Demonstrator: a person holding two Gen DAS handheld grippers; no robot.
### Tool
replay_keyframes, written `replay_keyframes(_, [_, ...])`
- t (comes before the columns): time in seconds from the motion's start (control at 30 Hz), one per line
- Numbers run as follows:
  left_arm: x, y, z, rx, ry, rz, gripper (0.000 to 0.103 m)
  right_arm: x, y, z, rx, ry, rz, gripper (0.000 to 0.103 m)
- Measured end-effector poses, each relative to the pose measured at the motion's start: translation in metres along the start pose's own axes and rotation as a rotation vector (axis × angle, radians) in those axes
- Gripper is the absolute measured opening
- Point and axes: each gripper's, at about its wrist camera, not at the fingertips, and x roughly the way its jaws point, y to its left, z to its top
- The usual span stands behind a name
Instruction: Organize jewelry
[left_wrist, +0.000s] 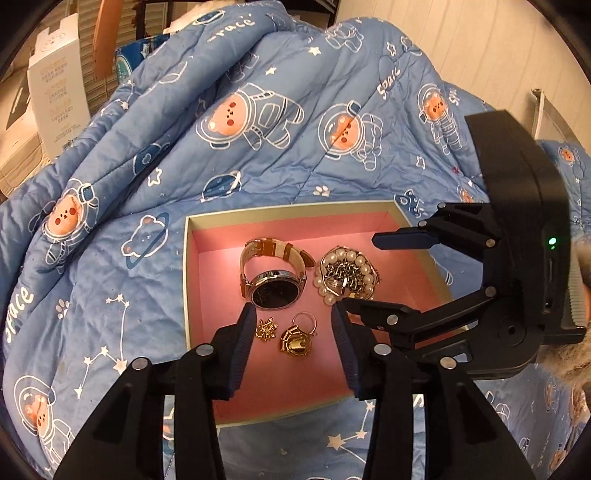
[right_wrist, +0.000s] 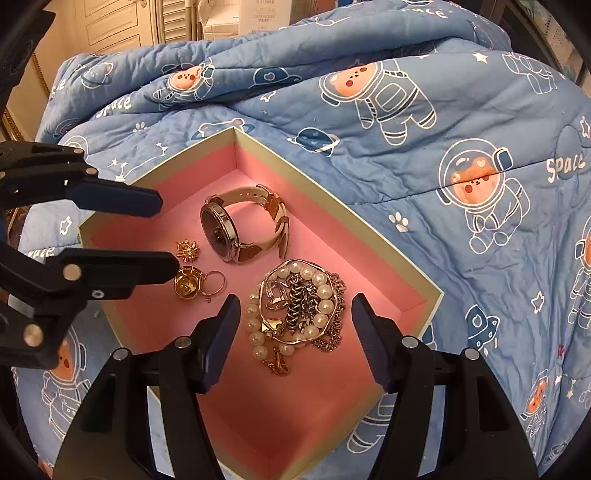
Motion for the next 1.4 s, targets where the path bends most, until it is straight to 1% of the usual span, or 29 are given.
replay_keyframes(0.07, [-0.012,0.001,-0.001,-0.012,-0.041,-0.003,0.060,-0.006,-0.002,-0.002,0.025,-0.027,-0.002,0.063])
replay_keyframes(0.1, [-0.017,0.002,-0.002,-0.018,-0.060,0.007,0.064,-0.010,-0.003,-0.003,0.045,-0.042,-0.006,0.065])
replay_keyframes(0.17, [-0.026,0.002,-0.006,-0.025,-0.089,0.029,0.072,-0.021,-0.006,-0.008,0.093,-0.088,-0.014,0.072])
replay_keyframes(0.2, [-0.030,0.003,-0.009,-0.036,-0.101,0.036,0.075,-0.026,-0.007,-0.012,0.125,-0.114,-0.023,0.080])
replay_keyframes(0.27, [-0.039,0.006,-0.018,-0.070,-0.131,0.044,0.082,-0.041,-0.007,-0.020,0.181,-0.175,-0.045,0.080])
replay_keyframes(0.3, [-0.044,0.008,-0.024,-0.089,-0.146,0.047,0.084,-0.048,-0.005,-0.024,0.204,-0.202,-0.055,0.080])
replay_keyframes(0.33, [-0.049,0.008,-0.031,-0.104,-0.160,0.055,0.088,-0.056,-0.003,-0.030,0.225,-0.232,-0.080,0.082])
replay_keyframes(0.37, [-0.052,0.007,-0.037,-0.114,-0.174,0.070,0.092,-0.063,0.001,-0.035,0.245,-0.260,-0.109,0.086])
replay_keyframes(0.4, [-0.057,0.006,-0.045,-0.120,-0.193,0.092,0.094,-0.070,0.004,-0.042,0.262,-0.289,-0.130,0.093])
replay_keyframes(0.43, [-0.061,0.003,-0.053,-0.121,-0.209,0.114,0.096,-0.078,0.009,-0.050,0.278,-0.327,-0.148,0.095])
replay_keyframes(0.53, [-0.070,-0.006,-0.081,-0.116,-0.223,0.155,0.096,-0.093,0.028,-0.074,0.314,-0.387,-0.172,0.096])
replay_keyframes(0.63, [-0.078,-0.019,-0.111,-0.102,-0.240,0.183,0.096,-0.104,0.050,-0.098,0.341,-0.410,-0.183,0.096])
replay_keyframes(0.73, [-0.090,-0.027,-0.138,-0.117,-0.254,0.187,0.096,-0.117,0.072,-0.119,0.344,-0.426,-0.196,0.096])
replay_keyframes(0.83, [-0.101,-0.030,-0.161,-0.145,-0.246,0.179,0.096,-0.129,0.089,-0.140,0.363,-0.415,-0.215,0.096])
replay_keyframes(0.93, [-0.115,-0.034,-0.181,-0.164,-0.235,0.204,0.096,-0.138,0.101,-0.162,0.400,-0.383,-0.196,0.096])
replay_keyframes(1.07, [-0.141,-0.048,-0.206,-0.125,-0.230,0.265,0.096,-0.153,0.121,-0.192,0.439,-0.350,-0.181,0.096])
replay_keyframes(1.1, [-0.149,-0.053,-0.211,-0.116,-0.235,0.275,0.096,-0.160,0.128,-0.198,0.437,-0.348,-0.187,0.096])
replay_keyframes(1.13, [-0.158,-0.057,-0.216,-0.110,-0.243,0.279,0.096,-0.169,0.136,-0.202,0.426,-0.352,-0.210,0.096])
replay_keyframes(1.2, [-0.178,-0.065,-0.226,-0.113,-0.258,0.280,0.096,-0.189,0.150,-0.211,0.421,-0.372,-0.244,0.096])
replay_keyframes(1.27, [-0.198,-0.073,-0.235,-0.129,-0.277,0.263,0.096,-0.211,0.163,-0.219,0.428,-0.405,-0.255,0.096])
replay_keyframes(1.33, [-0.219,-0.084,-0.243,-0.130,-0.311,0.253,0.096,-0.233,0.177,-0.226,0.422,-0.429,-0.265,0.096])
replay_keyframes(1.4, [-0.239,-0.098,-0.250,-0.115,-0.351,0.260,0.096,-0.252,0.187,-0.231,0.424,-0.448,-0.290,0.097])
